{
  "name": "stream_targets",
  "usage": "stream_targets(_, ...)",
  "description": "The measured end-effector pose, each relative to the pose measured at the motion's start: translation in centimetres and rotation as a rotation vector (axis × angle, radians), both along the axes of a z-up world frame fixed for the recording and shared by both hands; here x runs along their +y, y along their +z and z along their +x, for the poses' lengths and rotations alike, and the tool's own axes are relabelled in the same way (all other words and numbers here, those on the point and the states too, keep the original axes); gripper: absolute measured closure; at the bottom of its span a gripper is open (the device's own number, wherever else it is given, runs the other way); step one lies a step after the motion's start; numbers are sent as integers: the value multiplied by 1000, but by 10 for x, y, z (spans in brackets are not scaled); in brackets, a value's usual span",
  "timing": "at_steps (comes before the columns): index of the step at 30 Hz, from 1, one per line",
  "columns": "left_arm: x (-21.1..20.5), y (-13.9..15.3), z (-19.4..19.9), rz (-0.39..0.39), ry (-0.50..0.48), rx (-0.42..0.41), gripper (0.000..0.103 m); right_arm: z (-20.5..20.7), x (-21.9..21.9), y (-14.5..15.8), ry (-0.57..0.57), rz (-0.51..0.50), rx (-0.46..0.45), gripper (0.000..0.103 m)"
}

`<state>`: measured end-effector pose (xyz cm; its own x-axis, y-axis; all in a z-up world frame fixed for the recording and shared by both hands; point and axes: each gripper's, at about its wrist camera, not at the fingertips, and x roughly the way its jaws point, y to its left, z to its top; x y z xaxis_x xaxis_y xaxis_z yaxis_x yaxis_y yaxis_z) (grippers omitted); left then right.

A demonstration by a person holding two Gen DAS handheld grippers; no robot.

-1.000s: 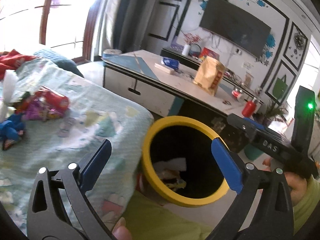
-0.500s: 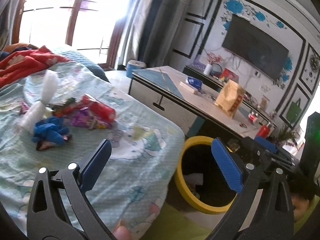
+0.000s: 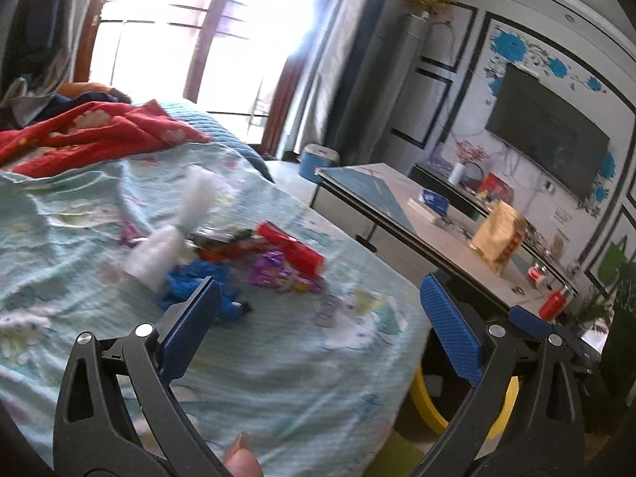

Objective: Collect trash
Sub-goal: 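Move both open tools back over the trash on the bed, then grasp the white foam fruit net with the left tool while the right tool grasps the blue glove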

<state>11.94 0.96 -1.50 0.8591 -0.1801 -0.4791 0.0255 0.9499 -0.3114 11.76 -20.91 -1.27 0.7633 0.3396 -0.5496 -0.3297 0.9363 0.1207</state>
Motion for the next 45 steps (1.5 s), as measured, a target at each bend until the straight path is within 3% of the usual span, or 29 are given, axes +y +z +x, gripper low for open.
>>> stream_targets(9, 59, -2, 2, -12, 131, 13, 11, 24, 54, 0, 103, 6, 10, 27)
stream_targets(16, 103, -15, 7, -49, 224, 44, 11, 44, 88, -13, 179, 38, 69, 28)
stream_targets(20, 122, -23, 9, -76, 256, 67, 12, 50, 112, -22, 244, 30, 96, 34)
stream_targets(27, 144, -44, 24, -182, 235, 138, 31, 58, 154, -42, 359, -3, 137, 50)
stream_targets(35, 150, -69, 50, -290, 177, 218, 35, 74, 184, -60, 403, -40, 183, 61)
stream_targets(38, 149, -74, 57, -313, 174, 236, 44, 77, 192, -64, 415, -49, 193, 74)
stream_targets(40, 147, -77, 59, -322, 166, 246, 54, 78, 195, -65, 425, -48, 195, 92)
stream_targets(41, 147, -78, 60, -324, 162, 247, 57, 78, 196, -65, 427, -46, 194, 94)
stream_targets(43, 145, -79, 61, -334, 153, 251, 76, 77, 193, -63, 429, -34, 185, 97)
stream_targets(45, 146, -81, 60, -349, 150, 253, 88, 76, 191, -62, 434, -23, 180, 100)
